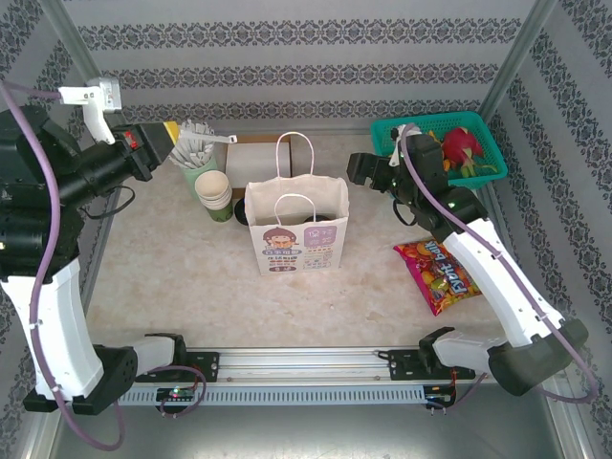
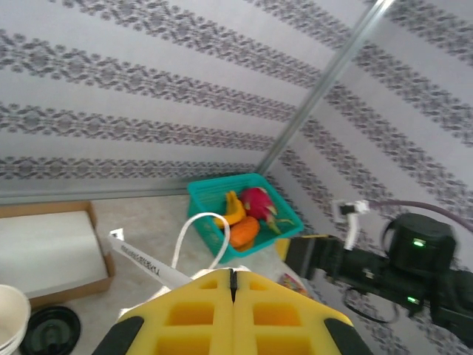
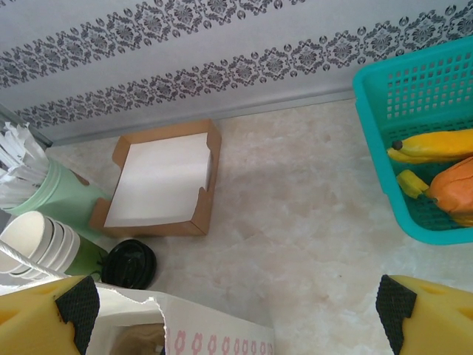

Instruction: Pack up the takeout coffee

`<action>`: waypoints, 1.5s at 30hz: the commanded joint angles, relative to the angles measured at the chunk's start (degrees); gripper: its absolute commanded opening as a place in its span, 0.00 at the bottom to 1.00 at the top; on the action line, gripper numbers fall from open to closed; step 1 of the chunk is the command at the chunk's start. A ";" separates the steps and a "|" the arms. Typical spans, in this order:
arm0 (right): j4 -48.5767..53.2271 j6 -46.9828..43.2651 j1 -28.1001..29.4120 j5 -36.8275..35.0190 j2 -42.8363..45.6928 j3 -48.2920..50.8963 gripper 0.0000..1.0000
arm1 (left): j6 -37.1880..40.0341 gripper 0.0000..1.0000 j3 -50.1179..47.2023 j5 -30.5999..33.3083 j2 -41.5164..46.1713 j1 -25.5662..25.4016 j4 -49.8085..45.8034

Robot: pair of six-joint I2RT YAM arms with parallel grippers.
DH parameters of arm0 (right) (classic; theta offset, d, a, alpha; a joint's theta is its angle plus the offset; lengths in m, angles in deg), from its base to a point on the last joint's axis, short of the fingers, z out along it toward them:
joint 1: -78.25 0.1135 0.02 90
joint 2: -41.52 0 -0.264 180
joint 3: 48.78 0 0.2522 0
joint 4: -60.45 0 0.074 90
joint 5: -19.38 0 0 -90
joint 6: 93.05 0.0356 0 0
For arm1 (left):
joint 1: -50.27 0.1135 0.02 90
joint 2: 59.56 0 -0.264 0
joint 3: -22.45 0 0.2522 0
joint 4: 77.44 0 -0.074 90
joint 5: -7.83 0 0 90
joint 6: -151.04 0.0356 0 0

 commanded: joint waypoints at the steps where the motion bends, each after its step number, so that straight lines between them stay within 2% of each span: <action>1: -0.31 -0.04 0.94 0.38 -0.71 -1.98 0.98 | -2.66 0.00 1.04 -8.38 0.07 -0.21 -0.99; 3: -0.09 -0.16 1.18 0.12 -1.08 -2.19 0.98 | -3.18 0.00 0.95 -10.33 0.43 -0.21 -0.59; 8: 0.39 -0.51 1.32 -0.41 -1.22 -2.21 0.98 | -3.01 0.00 1.36 -9.57 1.61 -0.18 -3.87; 13: 0.40 -0.63 1.42 -0.08 -1.78 -2.09 0.98 | -5.62 0.00 -3.64 -12.94 3.40 -0.21 -1.32; 18: 0.67 -0.95 1.57 0.03 -2.18 -2.21 0.98 | -4.90 0.00 -6.00 -11.86 4.08 -0.21 -3.95; 29: 1.01 -1.48 1.85 0.04 -2.89 -2.29 0.98 | -6.27 0.00 -23.13 -15.26 3.64 -0.21 1.57; 37: 1.48 -1.64 2.03 -0.41 -2.80 -2.14 0.98 | -1.33 0.00 -31.16 -8.06 1.47 -0.61 2.72; 42: 1.95 -0.78 2.21 -0.42 -3.37 -2.20 0.98 | 1.91 0.00 -32.01 -2.70 -0.01 -5.00 2.77; 45: 1.65 0.38 2.21 -0.44 -3.45 -1.73 0.98 | 4.22 0.00 -29.63 3.22 -2.41 -8.96 0.43</action>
